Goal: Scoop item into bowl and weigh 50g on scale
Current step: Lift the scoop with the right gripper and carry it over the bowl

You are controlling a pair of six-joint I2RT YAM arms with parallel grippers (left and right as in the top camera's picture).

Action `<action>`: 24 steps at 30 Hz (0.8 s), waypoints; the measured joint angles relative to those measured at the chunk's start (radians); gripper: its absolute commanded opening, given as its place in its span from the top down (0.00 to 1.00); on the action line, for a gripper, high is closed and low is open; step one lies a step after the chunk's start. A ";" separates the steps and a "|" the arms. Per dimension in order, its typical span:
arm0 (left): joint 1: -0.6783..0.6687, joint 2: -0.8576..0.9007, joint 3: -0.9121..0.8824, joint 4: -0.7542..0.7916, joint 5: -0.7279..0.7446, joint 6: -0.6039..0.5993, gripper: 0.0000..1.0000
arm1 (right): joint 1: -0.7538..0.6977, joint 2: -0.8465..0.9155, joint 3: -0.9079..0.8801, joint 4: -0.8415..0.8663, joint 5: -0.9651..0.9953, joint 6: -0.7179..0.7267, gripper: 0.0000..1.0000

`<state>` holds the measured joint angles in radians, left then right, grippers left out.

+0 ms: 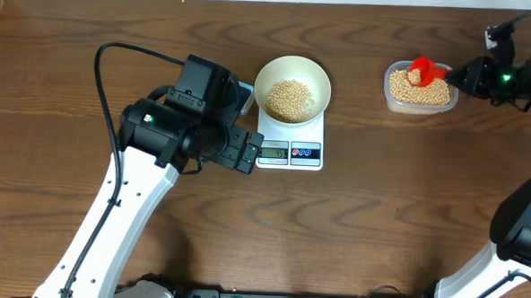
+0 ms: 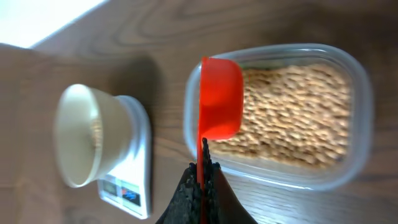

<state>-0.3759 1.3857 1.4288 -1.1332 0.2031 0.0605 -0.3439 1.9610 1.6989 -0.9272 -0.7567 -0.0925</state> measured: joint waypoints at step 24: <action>0.000 0.000 0.000 0.000 0.000 0.000 0.02 | 0.042 0.000 0.000 0.153 -0.414 0.071 0.99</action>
<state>-0.3759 1.3857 1.4288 -1.1336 0.2031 0.0605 -0.3016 1.9614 1.6989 -0.7738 -1.1706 -0.0212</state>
